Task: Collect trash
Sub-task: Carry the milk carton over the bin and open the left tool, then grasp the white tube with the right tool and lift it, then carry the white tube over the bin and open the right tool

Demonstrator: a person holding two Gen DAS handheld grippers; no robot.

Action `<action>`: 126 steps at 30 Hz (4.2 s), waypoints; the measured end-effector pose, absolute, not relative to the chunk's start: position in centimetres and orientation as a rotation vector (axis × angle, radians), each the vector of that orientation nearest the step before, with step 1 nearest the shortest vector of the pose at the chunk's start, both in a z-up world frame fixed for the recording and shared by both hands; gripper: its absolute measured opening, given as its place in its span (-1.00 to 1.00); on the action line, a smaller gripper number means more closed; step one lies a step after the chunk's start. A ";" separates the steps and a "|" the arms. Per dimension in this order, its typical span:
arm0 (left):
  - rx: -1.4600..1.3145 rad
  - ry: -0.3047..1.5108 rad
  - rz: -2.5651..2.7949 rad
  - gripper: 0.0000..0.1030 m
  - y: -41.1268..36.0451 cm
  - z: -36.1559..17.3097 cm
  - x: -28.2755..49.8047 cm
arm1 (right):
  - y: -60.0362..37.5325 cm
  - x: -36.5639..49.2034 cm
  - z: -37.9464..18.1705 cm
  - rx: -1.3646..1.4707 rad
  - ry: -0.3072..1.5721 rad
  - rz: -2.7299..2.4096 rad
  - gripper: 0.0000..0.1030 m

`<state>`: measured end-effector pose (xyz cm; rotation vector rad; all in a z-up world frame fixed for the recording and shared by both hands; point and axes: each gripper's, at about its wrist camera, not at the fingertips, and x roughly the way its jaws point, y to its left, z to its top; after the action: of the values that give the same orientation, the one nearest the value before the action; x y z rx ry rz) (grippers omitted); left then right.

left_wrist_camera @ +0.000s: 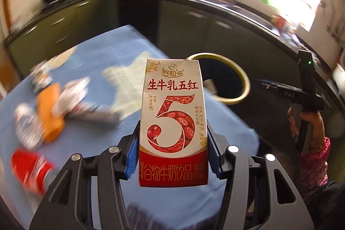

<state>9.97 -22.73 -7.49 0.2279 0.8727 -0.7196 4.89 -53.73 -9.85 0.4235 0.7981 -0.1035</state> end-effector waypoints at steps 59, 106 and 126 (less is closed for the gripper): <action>-0.182 0.607 -0.128 0.91 4.7 -5.1 5.8 | -31.2 18.7 -8.0 0.031 0.903 0.367 0.47; -0.160 0.632 -0.142 0.91 3.7 -5.5 5.9 | -30.9 16.2 -8.8 0.037 0.949 0.387 -0.74; -0.101 0.662 -0.183 0.91 0.4 -5.5 6.0 | -52.6 15.7 -12.8 0.253 0.949 -0.265 -0.26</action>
<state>5.99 0.36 -5.49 -0.1006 0.6624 -0.1827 15.72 -52.62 -12.85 0.2532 0.9490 -0.2648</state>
